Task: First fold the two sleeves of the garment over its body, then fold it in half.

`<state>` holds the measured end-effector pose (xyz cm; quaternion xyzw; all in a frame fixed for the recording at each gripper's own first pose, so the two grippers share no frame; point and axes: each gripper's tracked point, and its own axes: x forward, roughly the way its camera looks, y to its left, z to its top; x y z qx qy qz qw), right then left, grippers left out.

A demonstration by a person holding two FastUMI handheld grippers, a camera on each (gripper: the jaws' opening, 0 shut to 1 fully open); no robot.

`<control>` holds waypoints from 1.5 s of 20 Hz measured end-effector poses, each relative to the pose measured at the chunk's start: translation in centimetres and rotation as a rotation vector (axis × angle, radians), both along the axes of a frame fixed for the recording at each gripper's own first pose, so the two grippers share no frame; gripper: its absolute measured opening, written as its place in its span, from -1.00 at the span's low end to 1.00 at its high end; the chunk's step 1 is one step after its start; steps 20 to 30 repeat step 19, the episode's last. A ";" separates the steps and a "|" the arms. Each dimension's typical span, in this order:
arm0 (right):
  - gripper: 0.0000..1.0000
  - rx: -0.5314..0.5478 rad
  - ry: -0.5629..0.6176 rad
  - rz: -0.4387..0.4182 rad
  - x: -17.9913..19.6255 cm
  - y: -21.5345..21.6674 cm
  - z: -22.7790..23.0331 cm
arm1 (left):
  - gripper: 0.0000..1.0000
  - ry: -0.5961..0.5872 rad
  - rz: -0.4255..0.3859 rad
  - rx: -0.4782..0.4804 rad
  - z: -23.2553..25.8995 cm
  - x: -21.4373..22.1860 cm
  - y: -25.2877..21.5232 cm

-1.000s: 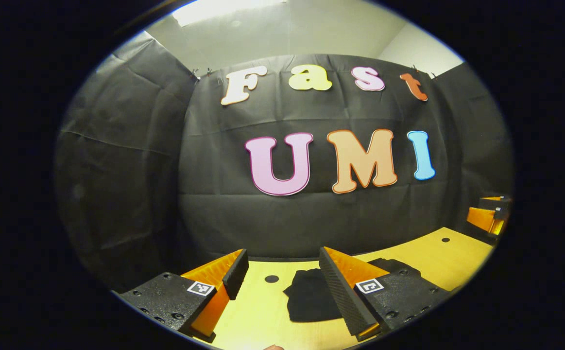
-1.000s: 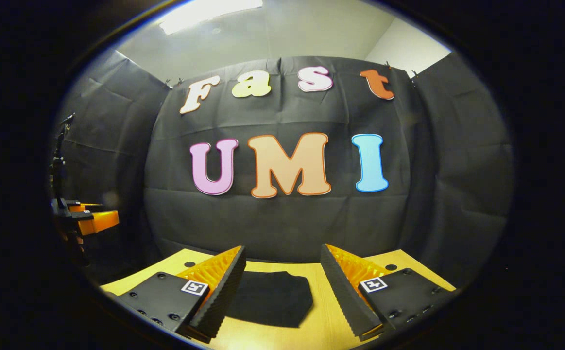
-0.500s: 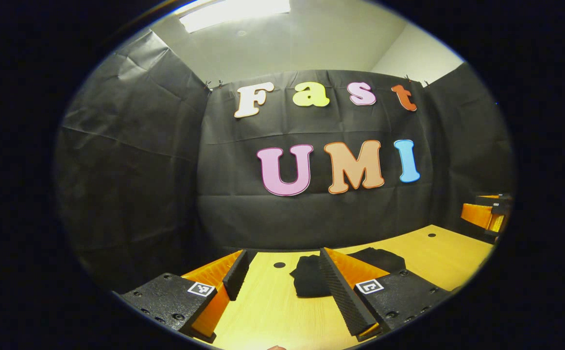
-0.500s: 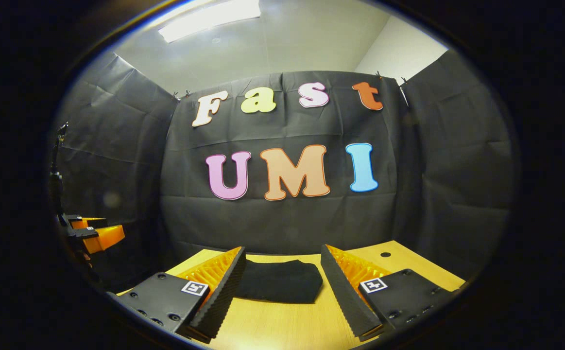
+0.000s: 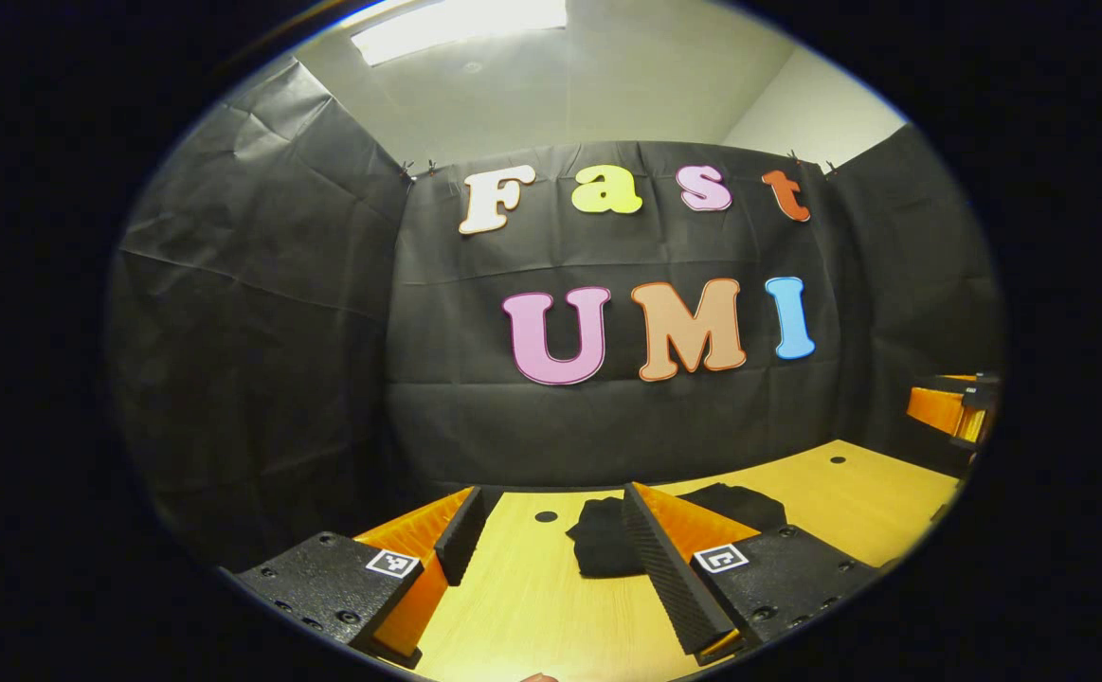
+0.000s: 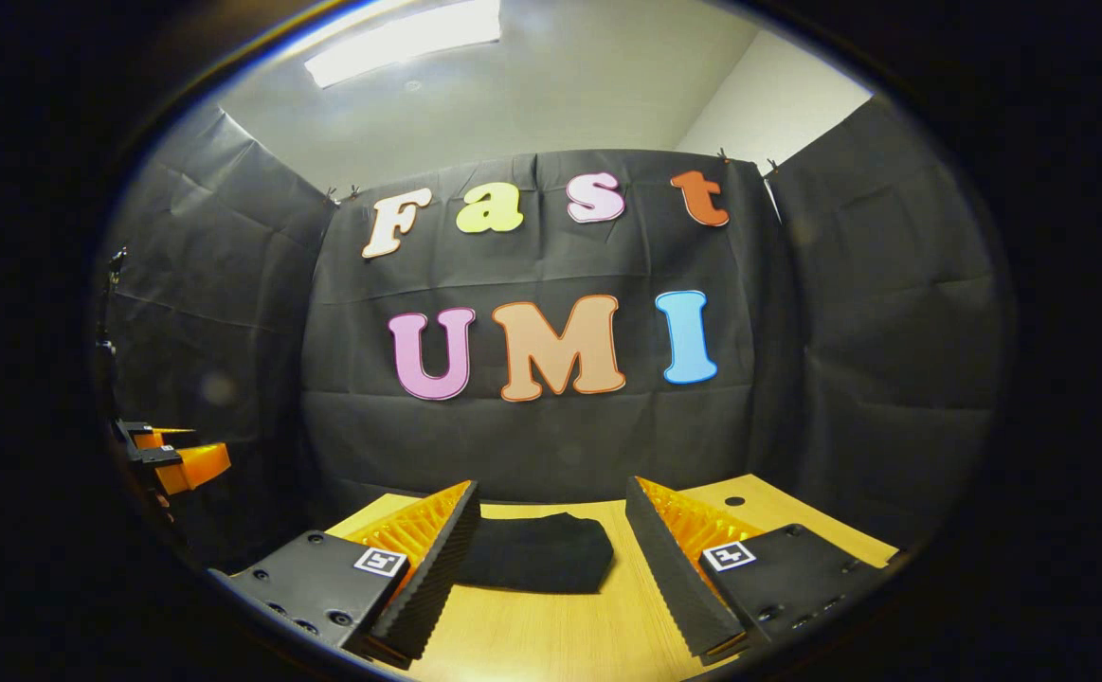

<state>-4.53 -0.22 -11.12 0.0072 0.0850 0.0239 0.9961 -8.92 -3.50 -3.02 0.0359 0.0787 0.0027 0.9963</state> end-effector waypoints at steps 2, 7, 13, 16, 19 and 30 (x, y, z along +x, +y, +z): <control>0.94 -0.019 -0.012 0.000 0.0 -0.2 0.3 | 0.79 -0.001 -0.003 0.005 -0.1 0.2 0.1; 0.94 -0.028 -0.022 0.013 0.2 0.0 0.8 | 0.79 0.008 0.000 0.002 -0.3 0.6 -0.2; 0.94 -0.027 -0.021 0.026 0.0 0.3 0.9 | 0.79 0.013 0.006 0.000 -0.4 0.6 0.0; 0.89 -0.029 -0.025 0.025 -0.3 0.2 1.1 | 0.79 0.023 0.016 -0.007 -0.6 0.6 0.3; 0.94 -0.031 -0.026 0.023 -0.4 0.2 1.2 | 0.79 0.017 0.020 -0.011 -0.6 0.5 0.3; 0.94 -0.031 -0.026 0.023 -0.4 0.2 1.2 | 0.79 0.017 0.020 -0.011 -0.6 0.5 0.3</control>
